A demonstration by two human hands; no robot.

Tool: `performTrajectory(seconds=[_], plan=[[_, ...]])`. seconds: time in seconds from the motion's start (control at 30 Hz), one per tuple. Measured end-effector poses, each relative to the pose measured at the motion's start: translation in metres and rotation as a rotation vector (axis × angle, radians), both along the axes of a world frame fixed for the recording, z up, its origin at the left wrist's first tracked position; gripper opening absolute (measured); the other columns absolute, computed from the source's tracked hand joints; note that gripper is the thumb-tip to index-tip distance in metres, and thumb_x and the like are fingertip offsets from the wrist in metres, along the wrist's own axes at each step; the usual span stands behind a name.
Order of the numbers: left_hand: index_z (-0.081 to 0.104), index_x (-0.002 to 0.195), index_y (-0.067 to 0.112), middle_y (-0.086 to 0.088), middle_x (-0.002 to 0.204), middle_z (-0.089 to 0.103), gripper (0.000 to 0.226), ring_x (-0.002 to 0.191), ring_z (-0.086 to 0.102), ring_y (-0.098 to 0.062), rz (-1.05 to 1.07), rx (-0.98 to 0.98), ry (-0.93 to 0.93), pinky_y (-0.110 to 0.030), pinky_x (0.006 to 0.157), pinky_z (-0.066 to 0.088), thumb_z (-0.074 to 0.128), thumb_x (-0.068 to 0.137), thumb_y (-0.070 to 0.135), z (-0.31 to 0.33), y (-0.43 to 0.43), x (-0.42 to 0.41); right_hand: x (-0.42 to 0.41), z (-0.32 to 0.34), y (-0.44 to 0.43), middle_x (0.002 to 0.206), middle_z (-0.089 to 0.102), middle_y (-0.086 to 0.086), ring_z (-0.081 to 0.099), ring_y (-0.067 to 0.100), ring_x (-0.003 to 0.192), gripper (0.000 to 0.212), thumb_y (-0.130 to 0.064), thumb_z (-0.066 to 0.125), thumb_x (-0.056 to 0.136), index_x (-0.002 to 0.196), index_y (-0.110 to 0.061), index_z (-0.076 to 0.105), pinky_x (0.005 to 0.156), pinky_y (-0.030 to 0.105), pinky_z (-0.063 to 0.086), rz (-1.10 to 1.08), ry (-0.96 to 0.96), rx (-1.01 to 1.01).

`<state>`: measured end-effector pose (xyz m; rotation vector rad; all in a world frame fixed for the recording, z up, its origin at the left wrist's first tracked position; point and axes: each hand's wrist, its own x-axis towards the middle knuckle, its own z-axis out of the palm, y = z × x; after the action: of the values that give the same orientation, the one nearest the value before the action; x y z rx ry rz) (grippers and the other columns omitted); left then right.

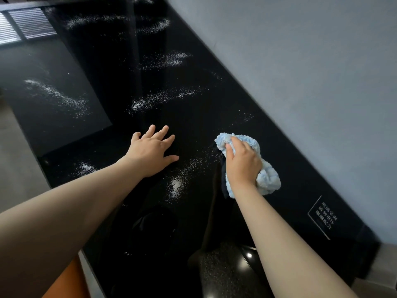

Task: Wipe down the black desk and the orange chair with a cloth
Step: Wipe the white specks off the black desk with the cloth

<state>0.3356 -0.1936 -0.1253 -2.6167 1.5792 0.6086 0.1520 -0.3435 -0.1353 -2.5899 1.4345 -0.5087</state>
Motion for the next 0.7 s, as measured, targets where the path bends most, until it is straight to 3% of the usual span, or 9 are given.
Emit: performTrajectory(seconds=[0.23, 0.7], plan=[[0.016, 0.153, 0.030, 0.004, 0.162, 0.003, 0.070, 0.149, -0.007, -0.023, -0.039, -0.018, 0.007, -0.056, 0.117, 0.000, 0.036, 0.094, 0.061, 0.003, 0.032, 0.001, 0.001, -0.001, 0.034, 0.098, 0.070, 0.006, 0.064, 0.025, 0.089, 0.024, -0.022, 0.058, 0.093, 0.113, -0.013, 0.066, 0.073, 0.035, 0.049, 0.006, -0.040, -0.004], [0.001, 0.154, 0.026, 0.001, 0.162, -0.011, 0.085, 0.148, -0.012, -0.025, -0.168, 0.044, -0.075, -0.049, 0.119, 0.000, 0.032, 0.089, 0.071, 0.009, 0.126, -0.001, 0.001, 0.001, 0.087, 0.101, 0.070, 0.003, 0.065, 0.024, 0.088, 0.025, -0.025, 0.059, 0.092, 0.115, -0.017, 0.066, 0.068, 0.033, 0.048, 0.006, -0.017, 0.006]])
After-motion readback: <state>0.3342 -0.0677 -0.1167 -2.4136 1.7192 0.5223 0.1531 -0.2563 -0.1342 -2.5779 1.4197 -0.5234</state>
